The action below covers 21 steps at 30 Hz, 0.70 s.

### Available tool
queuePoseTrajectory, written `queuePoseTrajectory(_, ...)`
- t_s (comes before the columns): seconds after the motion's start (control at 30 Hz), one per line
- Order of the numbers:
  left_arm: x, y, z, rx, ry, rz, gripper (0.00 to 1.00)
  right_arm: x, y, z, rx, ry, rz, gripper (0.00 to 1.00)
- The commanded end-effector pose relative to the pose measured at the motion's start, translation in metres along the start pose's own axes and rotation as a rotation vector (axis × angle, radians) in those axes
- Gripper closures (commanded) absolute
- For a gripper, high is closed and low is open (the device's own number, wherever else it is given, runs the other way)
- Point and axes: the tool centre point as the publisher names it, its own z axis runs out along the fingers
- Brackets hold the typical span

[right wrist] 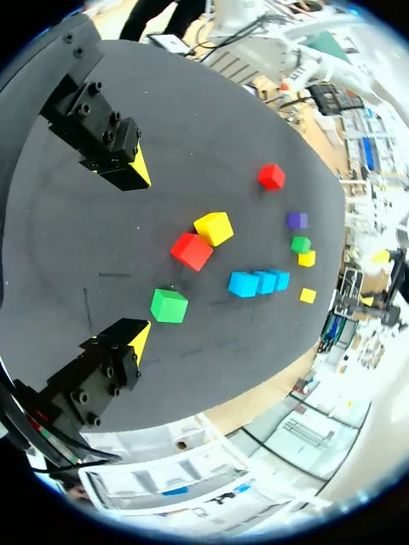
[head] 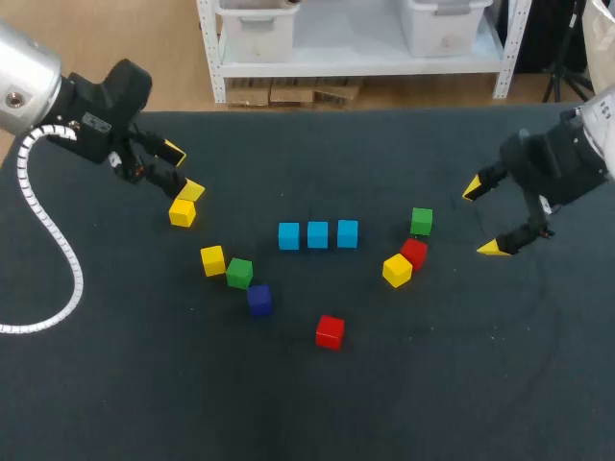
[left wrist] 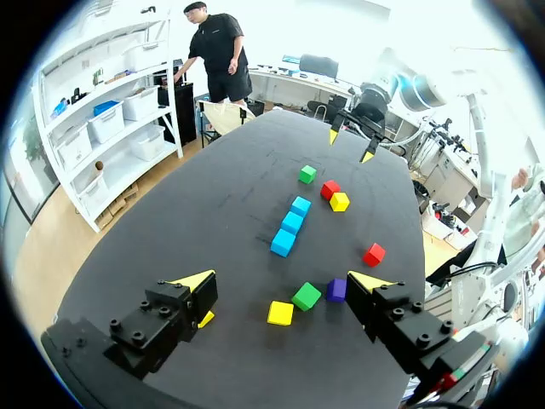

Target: Place the blue cubes, place green cubes on the blue cubes, place the yellow cubes on the green cubes, then place the red cubes on the yellow cubes, and place purple cube on the red cubes.

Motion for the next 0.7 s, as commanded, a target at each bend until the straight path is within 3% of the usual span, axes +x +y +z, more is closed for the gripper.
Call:
queuePoseTrajectory(0.03,0.002,0.0,0.0,0.0,-0.006,0.002,0.0,-0.003,0.009,0.002,0.002,-0.011,-0.048,0.0)
queuePoseTrajectory(0.13,0.002,0.0,0.0,0.0,-0.006,0.002,0.0,-0.004,0.009,0.008,0.008,0.008,-0.101,0.0)
queuePoseTrajectory(0.27,0.002,0.0,0.0,0.0,-0.006,0.002,0.0,-0.002,-0.003,0.014,0.038,0.037,-0.081,0.0)
queuePoseTrajectory(0.5,0.002,0.0,0.0,0.0,-0.006,0.002,0.0,0.003,-0.039,0.016,0.174,-0.048,0.178,0.0)
queuePoseTrajectory(0.7,0.002,0.0,0.0,0.0,-0.006,0.002,0.0,0.008,-0.055,0.037,0.186,-0.104,0.284,0.0)
